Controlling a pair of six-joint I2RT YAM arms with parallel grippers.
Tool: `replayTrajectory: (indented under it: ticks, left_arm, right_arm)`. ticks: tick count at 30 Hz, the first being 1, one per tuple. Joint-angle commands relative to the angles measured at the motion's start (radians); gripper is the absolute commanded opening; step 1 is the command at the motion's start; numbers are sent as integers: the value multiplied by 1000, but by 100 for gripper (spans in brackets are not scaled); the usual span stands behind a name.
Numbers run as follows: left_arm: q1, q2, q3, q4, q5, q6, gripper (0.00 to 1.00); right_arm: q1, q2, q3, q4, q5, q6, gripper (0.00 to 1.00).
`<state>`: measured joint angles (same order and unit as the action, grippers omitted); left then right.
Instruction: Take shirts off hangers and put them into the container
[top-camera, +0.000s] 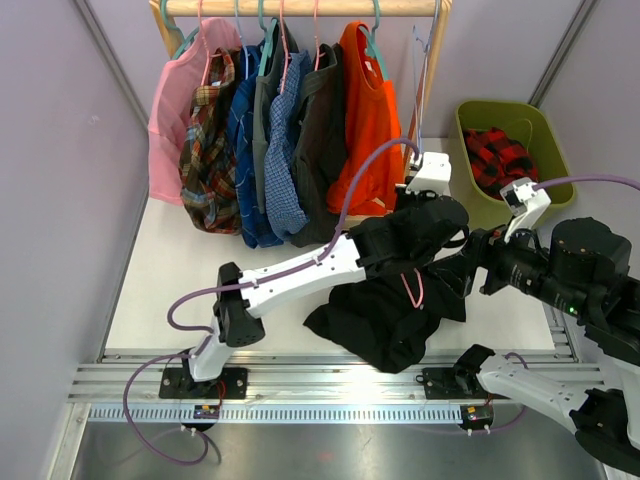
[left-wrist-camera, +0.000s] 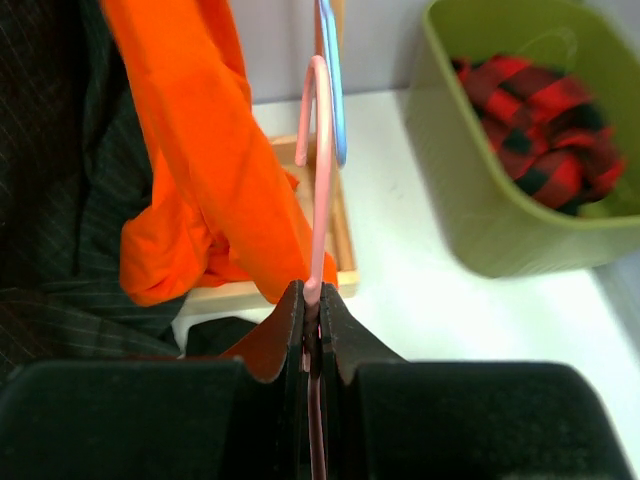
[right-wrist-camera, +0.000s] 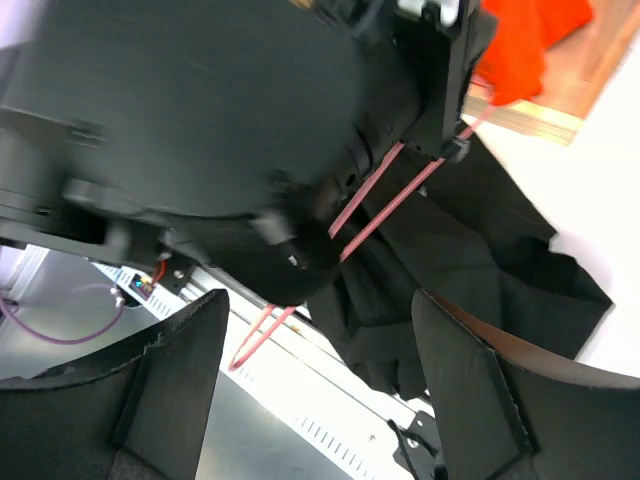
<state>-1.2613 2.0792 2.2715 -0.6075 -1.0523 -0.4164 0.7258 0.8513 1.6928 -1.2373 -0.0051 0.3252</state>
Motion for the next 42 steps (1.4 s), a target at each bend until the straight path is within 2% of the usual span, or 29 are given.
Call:
replayTrajectory:
  ticks: [1, 11, 28, 38, 42]
  left_arm:
    - [5, 18, 62, -15, -78, 34, 0]
    - [17, 79, 137, 35, -84, 77, 0]
    - [80, 142, 163, 106, -68, 107, 0]
    - [83, 110, 169, 106, -55, 88, 0]
    - [83, 102, 171, 95, -43, 73, 0]
  right_arm:
    - [0, 3, 53, -70, 76, -2, 81]
    - [-2, 23, 1, -62, 17, 21, 78]
    - [0, 19, -119, 12, -50, 81, 72]
    - [1, 14, -183, 36, -1, 92, 56]
    - [1, 15, -189, 32, 40, 92, 46]
